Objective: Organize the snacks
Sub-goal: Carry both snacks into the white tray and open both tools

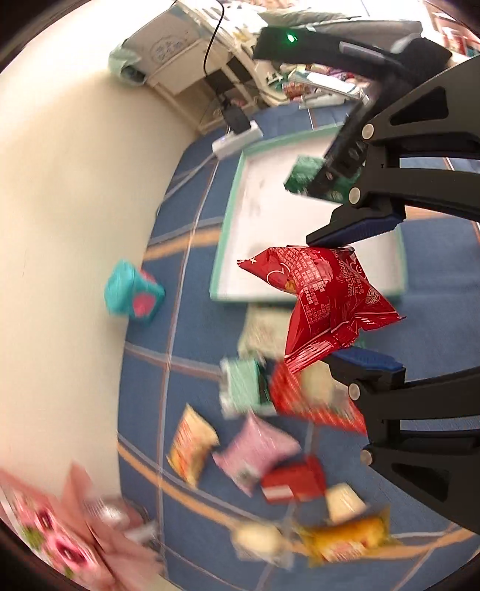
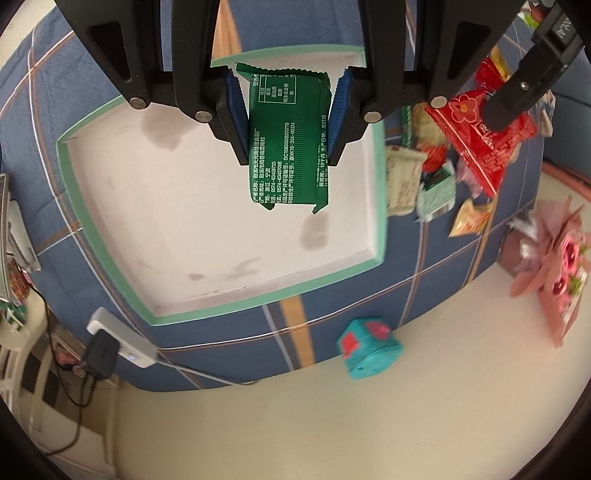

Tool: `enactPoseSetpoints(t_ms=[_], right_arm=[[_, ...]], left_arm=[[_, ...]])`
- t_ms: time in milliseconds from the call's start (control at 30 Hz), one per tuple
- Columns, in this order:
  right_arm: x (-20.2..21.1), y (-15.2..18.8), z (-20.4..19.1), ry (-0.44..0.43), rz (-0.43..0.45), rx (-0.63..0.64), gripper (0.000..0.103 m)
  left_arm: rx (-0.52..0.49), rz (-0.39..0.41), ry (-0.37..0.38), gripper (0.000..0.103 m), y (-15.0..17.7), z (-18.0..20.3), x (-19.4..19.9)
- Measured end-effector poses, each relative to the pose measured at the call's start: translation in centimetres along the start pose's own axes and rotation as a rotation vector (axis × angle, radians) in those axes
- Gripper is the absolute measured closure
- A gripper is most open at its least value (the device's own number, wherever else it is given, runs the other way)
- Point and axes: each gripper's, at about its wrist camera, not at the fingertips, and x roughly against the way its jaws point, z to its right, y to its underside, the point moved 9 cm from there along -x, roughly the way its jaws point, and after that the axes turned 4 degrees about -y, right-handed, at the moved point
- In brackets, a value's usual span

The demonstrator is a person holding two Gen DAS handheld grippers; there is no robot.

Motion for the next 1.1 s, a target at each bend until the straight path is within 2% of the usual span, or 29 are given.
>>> enactPoseSetpoints(t_ms=[200, 400, 733, 1100], right_arm=[[-0.4, -2.1, 3.5, 0.052, 0.026, -0.060, 0.061], [-1.9, -4.3, 7.1, 0.119, 0.038, -0.115, 0.061], [-4.3, -6.6, 10.8, 0.169, 0.035, -0.157, 0.061], [-4.7, -7.4, 10.9, 0.184, 0.050, -0.146, 0.061]], left_arm=[[-0.037, -0.013, 0.050, 0.050, -1.7, 4.8, -3.7], [-0.064, -0.032, 0.061, 0.050, -2.9, 7.4, -7.9], [-0.088, -0.043, 0.068, 0.049, -4.2, 9.1, -12.2], [-0.081, -0.048, 0.084, 0.048, -4.6, 9.2, -13.3]])
